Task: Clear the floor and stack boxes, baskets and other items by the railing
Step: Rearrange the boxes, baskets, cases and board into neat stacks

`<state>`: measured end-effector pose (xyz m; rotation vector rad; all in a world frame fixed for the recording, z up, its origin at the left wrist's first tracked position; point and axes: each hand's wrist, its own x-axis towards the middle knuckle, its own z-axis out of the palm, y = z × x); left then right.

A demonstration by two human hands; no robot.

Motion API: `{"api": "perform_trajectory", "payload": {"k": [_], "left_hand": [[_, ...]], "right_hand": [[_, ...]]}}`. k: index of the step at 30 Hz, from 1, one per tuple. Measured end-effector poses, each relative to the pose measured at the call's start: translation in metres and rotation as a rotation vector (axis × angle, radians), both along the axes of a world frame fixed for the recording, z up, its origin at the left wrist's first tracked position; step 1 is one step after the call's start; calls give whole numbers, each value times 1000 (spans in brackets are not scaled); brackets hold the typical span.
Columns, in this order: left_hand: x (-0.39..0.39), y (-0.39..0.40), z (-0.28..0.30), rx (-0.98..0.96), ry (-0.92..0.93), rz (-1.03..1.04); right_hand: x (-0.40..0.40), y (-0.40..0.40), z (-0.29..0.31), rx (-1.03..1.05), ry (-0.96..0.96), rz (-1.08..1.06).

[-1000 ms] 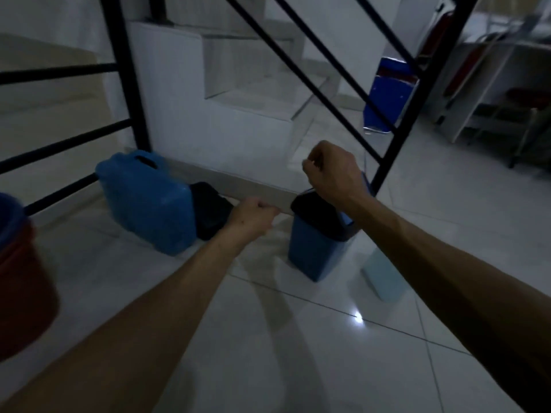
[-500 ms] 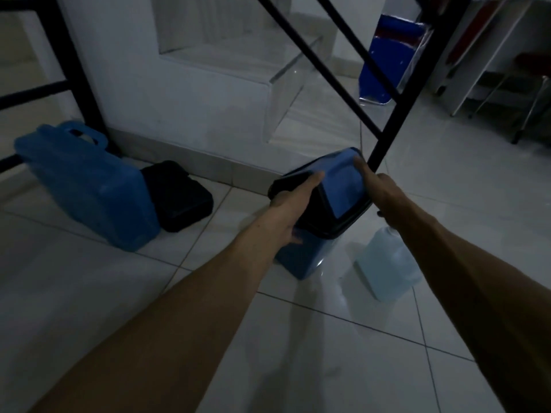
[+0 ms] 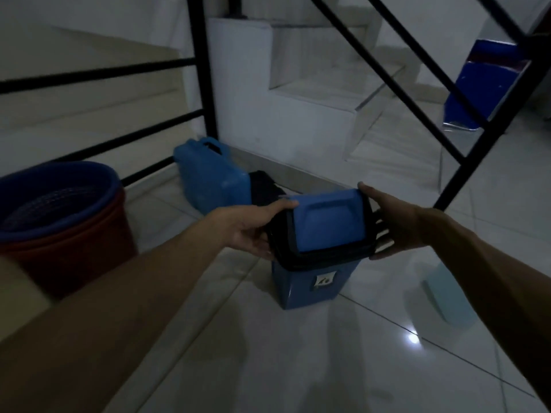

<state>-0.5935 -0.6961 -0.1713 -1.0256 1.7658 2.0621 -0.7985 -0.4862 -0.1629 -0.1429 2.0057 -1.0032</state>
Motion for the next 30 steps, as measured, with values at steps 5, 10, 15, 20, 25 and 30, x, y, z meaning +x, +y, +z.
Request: {"api": "perform_trajectory", "payload": {"k": [5, 10, 15, 20, 25, 30], "left_hand": [[78, -38, 13, -57, -125, 50], [150, -64, 17, -111, -149, 150], [217, -86, 7, -79, -82, 375], [264, -102, -5, -79, -22, 569], [286, -104, -2, -64, -1, 603], [303, -111, 17, -360, -152, 379]], "right_hand": [[59, -54, 9, 38, -8, 202], [117, -109, 7, -10, 6, 369], [163, -159, -5, -114, -66, 457], [205, -202, -16, -211, -139, 476], [227, -231, -23, -248, -132, 463], [234, -241, -28, -265, -142, 486]]}}
